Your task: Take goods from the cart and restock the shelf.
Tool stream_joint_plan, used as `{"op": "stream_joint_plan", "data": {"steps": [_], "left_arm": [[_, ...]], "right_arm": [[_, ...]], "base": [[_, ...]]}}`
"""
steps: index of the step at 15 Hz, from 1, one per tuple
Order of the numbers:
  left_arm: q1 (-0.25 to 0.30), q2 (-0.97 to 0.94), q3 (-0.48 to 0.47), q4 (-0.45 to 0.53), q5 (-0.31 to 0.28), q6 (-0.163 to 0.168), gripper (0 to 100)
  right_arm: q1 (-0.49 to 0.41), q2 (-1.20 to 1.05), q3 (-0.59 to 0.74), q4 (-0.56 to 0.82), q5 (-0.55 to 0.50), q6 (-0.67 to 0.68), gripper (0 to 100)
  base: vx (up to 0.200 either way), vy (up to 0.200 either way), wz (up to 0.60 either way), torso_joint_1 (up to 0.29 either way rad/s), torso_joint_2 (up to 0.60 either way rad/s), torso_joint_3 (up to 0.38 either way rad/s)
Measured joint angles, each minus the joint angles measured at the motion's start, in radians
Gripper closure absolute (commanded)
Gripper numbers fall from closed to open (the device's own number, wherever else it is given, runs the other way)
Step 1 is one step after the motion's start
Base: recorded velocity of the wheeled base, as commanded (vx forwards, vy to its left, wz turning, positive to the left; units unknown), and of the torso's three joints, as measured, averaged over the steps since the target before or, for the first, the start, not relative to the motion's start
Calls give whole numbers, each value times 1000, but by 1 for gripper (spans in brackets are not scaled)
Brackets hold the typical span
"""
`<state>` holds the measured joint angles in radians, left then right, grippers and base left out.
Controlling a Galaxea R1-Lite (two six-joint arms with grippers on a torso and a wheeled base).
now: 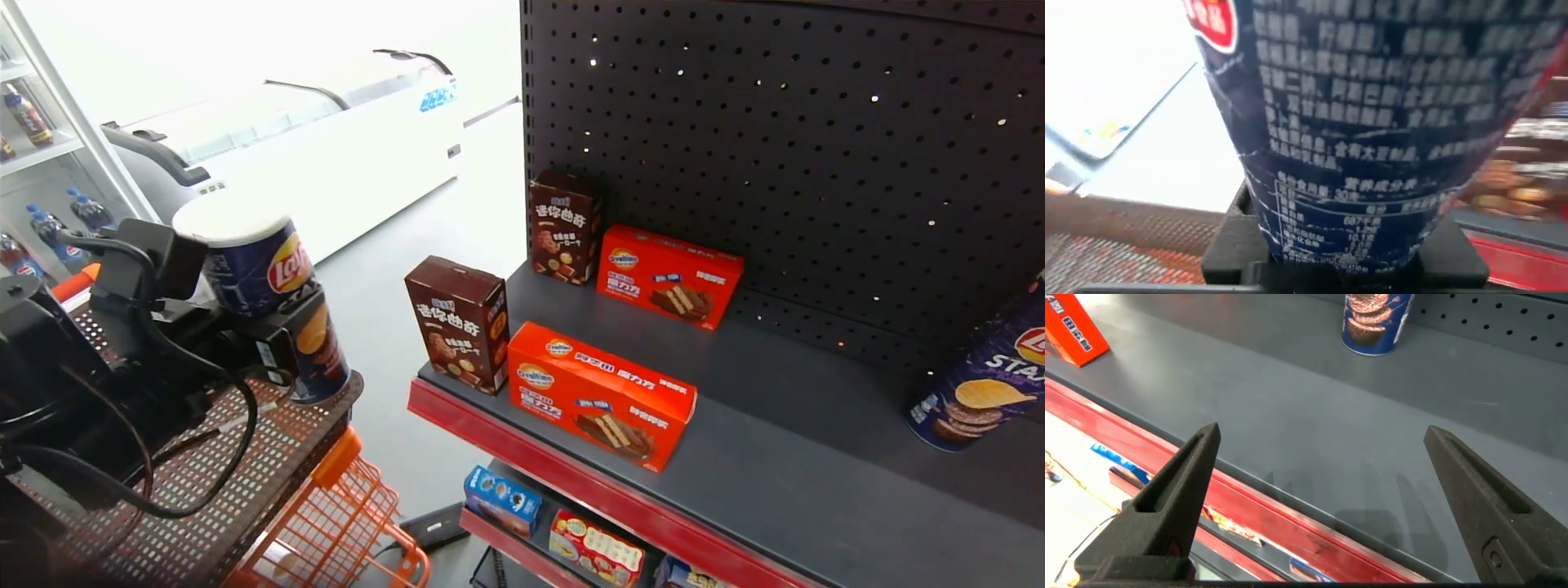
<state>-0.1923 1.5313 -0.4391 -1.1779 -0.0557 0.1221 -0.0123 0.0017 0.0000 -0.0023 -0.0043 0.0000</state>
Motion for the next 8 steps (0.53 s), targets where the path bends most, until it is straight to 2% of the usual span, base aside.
{"op": "stream_joint_plan", "data": {"steps": [3, 6, 8], "left_arm": [[-181, -7, 13, -27, -40, -7, 100], [-312, -9, 19, -26, -48, -8, 100], [-381, -18, 23, -18, -52, -10, 100]], "right_arm": [[0, 0, 0, 0, 0, 0, 0], [0, 0, 0, 0, 0, 0, 0], [0, 0, 0, 0, 0, 0, 0]], "base": [[0, 0, 0, 0, 0, 0], [0, 0, 0, 0, 0, 0], [0, 0, 0, 0, 0, 0]]}}
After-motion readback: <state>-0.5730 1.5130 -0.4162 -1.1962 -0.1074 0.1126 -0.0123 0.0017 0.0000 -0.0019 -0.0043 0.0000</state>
